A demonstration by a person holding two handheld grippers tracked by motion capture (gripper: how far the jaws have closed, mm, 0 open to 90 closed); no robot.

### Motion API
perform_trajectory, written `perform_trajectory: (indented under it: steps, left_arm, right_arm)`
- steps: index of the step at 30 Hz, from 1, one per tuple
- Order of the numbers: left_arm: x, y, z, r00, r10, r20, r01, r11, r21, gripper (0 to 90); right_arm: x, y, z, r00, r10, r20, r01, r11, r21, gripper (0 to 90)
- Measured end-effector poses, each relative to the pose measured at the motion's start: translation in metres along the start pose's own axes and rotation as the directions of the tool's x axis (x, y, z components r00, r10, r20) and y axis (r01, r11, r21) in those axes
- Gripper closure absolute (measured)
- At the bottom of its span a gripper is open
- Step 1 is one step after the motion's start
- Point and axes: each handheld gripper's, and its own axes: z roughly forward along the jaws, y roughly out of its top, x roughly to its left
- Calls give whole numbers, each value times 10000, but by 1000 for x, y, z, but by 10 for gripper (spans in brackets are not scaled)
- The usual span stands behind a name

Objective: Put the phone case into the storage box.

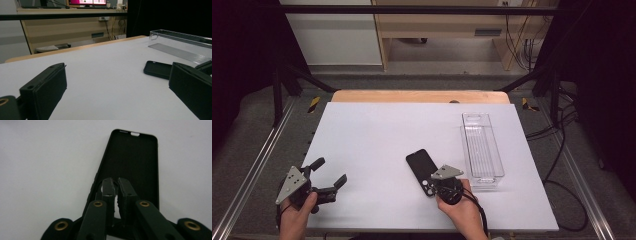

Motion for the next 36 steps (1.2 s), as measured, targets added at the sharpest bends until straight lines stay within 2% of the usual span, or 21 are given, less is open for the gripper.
perform_trajectory:
  steps: [5, 9, 12, 20, 29, 36]
  left_arm:
    - [0, 0, -1, 10000, -33, -20, 33, 10000, -56, 16]
    - [-1, 0, 0, 10000, 35, 28, -35, 10000, -4, 16]
    - [-2, 0, 0, 10000, 51, 58, -51, 10000, 24, 16]
    - [-2, 0, 1, 9999, 87, 97, -87, 9999, 72, 16]
    - [-2, -1, 0, 10000, 68, 64, -68, 9999, 89, 16]
    - [-3, -1, 2, 9999, 102, 80, -104, 9998, 190, 16]
  right_arm:
    - [-2, -4, -3, 9991, 435, -16, -434, 9983, 380, 900]
    - [-4, -7, 0, 9992, 406, -17, -403, 9954, 867, 900]
    - [-4, -8, -1, 9986, 501, -189, -480, 9938, 1004, 900]
    - [-2, -9, -9, 9992, 258, -291, -218, 9910, 1321, 900]
    - [-6, -20, -27, 9984, 51, -561, 50, 9840, 1780, 900]
    - [-4, -30, -38, 9975, -50, -700, 174, 9837, 1790, 900]
